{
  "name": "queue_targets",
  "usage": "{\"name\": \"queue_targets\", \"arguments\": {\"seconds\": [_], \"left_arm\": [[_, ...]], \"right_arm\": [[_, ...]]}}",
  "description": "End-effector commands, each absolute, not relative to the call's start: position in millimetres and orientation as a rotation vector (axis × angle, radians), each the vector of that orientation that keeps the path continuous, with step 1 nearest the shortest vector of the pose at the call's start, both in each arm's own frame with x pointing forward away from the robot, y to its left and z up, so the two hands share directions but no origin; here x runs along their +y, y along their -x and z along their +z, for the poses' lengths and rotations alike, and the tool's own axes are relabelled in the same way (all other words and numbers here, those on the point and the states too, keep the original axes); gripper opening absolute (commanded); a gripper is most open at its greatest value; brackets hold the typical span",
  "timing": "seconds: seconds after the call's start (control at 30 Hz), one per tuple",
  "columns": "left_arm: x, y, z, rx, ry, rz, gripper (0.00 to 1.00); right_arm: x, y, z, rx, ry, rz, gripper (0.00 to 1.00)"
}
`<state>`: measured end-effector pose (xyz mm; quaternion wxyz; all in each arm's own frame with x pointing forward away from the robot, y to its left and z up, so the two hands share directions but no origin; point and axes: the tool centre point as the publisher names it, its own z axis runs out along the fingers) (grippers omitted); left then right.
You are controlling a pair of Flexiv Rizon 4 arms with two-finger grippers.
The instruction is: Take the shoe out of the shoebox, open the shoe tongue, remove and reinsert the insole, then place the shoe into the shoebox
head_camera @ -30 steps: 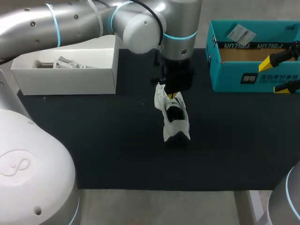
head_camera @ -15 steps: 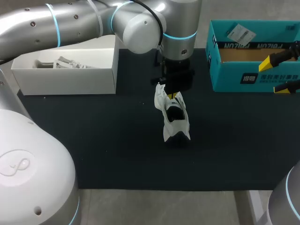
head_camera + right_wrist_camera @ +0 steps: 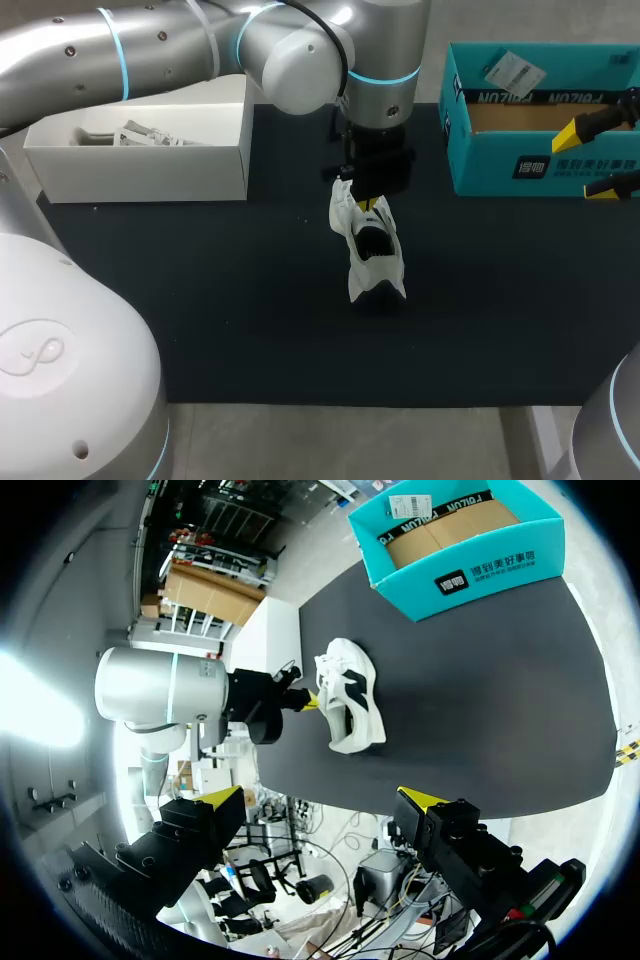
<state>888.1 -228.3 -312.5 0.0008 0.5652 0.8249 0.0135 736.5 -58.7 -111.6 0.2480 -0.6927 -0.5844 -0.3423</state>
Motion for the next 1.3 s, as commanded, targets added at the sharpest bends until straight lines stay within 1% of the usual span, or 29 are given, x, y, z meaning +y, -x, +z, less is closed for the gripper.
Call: {"name": "queue_targets", "arguments": {"seconds": [0.03, 0.17, 0.3, 0.33, 0.43, 0.47, 0.53, 0.57, 0.7, 0.77, 0.8, 1.3], "left_arm": [[-227.3, -887.8, -312.5, 2.587, -1.775, 0.042, 0.00], [-228.2, -885.7, -314.2, 2.622, -1.749, 0.043, 0.00], [-234.5, -879.6, -314.5, 2.838, -1.451, 0.213, 0.00], [-236.1, -876.6, -312.9, 2.875, -1.386, 0.187, 0.00], [-243.3, -869.3, -310.9, 3.002, -0.936, 0.438, 0.00], [-244.9, -866.2, -309.9, 3.015, -0.771, 0.437, 0.00], [-241.3, -859.0, -305.2, 3.006, -0.531, 0.226, 0.00], [-241.9, -853.4, -304.1, 2.976, -0.386, 0.269, 0.00], [-242.0, -840.7, -299.0, 2.968, -0.026, 0.162, 0.00], [-243.2, -836.4, -297.5, 2.945, 0.164, 0.212, 0.00], [-242.5, -834.4, -297.3, 2.968, 0.233, 0.143, 0.00], [-242.2, -834.4, -297.4, 2.988, 0.237, 0.106, 0.00]], "right_arm": [[-58.4, -736.1, -112.3, -1.593, 1.891, -0.933, 1.00], [-58.4, -736.1, -112.3, -1.593, 1.891, -0.933, 1.00], [-58.4, -736.1, -112.3, -1.593, 1.891, -0.933, 1.00], [-58.4, -736.1, -112.3, -1.593, 1.891, -0.933, 1.00], [-58.4, -736.1, -112.3, -1.593, 1.891, -0.933, 1.00], [-58.4, -736.1, -112.3, -1.593, 1.891, -0.933, 1.00], [-58.4, -736.1, -112.3, -1.593, 1.891, -0.933, 1.00], [-58.4, -736.1, -112.3, -1.593, 1.891, -0.933, 1.00], [-58.4, -736.1, -112.3, -1.593, 1.891, -0.933, 1.00], [-58.4, -736.1, -112.3, -1.593, 1.891, -0.933, 1.00], [-58.4, -736.1, -112.3, -1.593, 1.891, -0.933, 1.00], [-58.4, -736.1, -112.3, -1.593, 1.891, -0.933, 1.00]]}}
